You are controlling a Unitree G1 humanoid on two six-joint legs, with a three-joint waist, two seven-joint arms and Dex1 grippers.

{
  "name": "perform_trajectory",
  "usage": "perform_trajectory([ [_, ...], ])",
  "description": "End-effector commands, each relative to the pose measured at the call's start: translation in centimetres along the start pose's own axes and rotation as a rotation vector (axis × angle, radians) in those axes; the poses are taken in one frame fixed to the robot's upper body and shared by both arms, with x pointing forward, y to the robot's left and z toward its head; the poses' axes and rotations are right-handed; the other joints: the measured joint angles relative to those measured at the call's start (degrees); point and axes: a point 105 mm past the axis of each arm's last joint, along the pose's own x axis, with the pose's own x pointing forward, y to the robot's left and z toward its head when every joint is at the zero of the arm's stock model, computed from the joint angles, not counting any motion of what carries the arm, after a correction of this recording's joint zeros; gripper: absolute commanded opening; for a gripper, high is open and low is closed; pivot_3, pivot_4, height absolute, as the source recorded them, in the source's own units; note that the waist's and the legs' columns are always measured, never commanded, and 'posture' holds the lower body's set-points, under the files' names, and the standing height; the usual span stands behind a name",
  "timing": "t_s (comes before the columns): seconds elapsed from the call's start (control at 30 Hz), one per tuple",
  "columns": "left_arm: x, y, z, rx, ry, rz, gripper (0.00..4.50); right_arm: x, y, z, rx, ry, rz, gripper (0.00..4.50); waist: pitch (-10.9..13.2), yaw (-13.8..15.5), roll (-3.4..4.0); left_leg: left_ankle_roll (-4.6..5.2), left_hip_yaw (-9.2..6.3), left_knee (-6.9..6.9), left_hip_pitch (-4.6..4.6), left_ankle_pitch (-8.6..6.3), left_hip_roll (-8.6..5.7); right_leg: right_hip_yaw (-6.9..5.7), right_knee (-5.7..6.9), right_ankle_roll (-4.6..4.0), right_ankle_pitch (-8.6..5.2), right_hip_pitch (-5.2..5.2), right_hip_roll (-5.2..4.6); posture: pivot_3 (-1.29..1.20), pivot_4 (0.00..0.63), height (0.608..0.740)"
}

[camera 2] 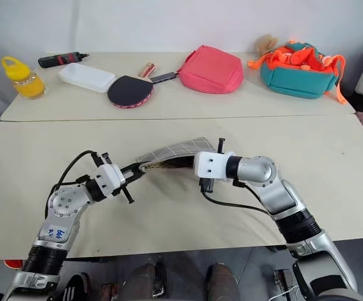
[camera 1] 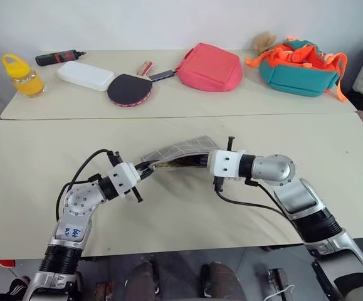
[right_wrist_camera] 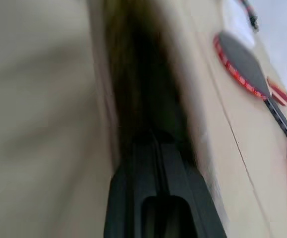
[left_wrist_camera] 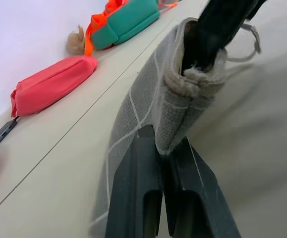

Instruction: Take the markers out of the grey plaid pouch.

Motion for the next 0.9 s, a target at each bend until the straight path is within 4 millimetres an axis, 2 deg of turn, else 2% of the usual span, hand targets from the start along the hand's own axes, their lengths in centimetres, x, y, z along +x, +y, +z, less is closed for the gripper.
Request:
perform_trajectory([
  [0.03, 0.6, -0.3, 1.5, 0.011, -0.056, -0.013, 0.0, -0.4, -1.2, 0.4, -0.094, 0.002, -0.02, 0.02, 0.0, -0.08, 0.0, 0.0, 0.0, 0.0, 0.0, 0.0, 0.01, 0.0, 0.0, 0.0, 0.0, 0.0, 0.0, 0.0, 0.15, 0.74],
  [0.17, 0.8, -0.5, 1.6, -0.002, -0.063, -0.013, 0.0, -0.4, -1.4, 0.5, -0.085, -0.019, -0.024, 0.9, 0.0, -0.06, 0.0, -0.01, 0.0, -0.02, 0.02, 0.01, 0.02, 0.0, 0.01, 0.0, 0.0, 0.0, 0.02, 0.0, 0.15, 0.74],
  [0.5, 0.9, -0.6, 2.1, -0.048, -0.078, -0.026, 0.0, -0.2, -1.4, 0.6, -0.104, -0.018, -0.025, 4.46, 0.0, -0.03, 0.0, -0.01, -0.01, 0.0, 0.02, 0.0, 0.02, 0.01, 0.0, 0.0, 0.0, 0.0, 0.01, 0.0, 0.15, 0.74],
  [0.63, 1.1, -0.5, 2.6, -0.099, -0.097, -0.037, 0.0, 0.0, -1.5, 0.9, -0.09, -0.028, -0.031, 4.46, 0.0, -0.04, 0.0, -0.01, -0.01, 0.0, 0.02, 0.01, 0.02, 0.01, 0.01, 0.0, 0.0, 0.0, 0.01, 0.0, 0.15, 0.74],
  [0.73, 1.2, -0.3, 2.8, -0.147, -0.106, -0.038, 0.0, -0.2, -1.5, 1.0, -0.086, -0.032, -0.013, 3.8, 0.0, -0.03, 0.0, -0.01, -0.02, 0.0, 0.02, 0.01, 0.02, 0.01, 0.02, 0.0, 0.0, 0.01, 0.02, 0.0, 0.15, 0.74],
  [0.87, 1.1, -0.3, 3.1, -0.288, -0.12, -0.05, 0.0, -1.2, -2.4, 2.1, -0.067, -0.081, 0.012, 2.43, 0.0, -0.02, 0.0, -0.01, -0.02, 0.01, 0.01, 0.0, 0.02, 0.01, 0.01, 0.0, 0.0, 0.01, 0.01, 0.0, 0.15, 0.74],
  [0.9, 1.0, -0.6, 3.2, -0.369, -0.123, -0.078, 0.0, -1.6, -2.7, 2.7, -0.024, -0.112, 0.03, 2.43, 0.0, -0.02, 0.0, -0.01, -0.02, 0.02, 0.01, 0.0, 0.02, 0.02, 0.0, 0.0, 0.0, 0.01, 0.01, 0.0, 0.15, 0.74],
])
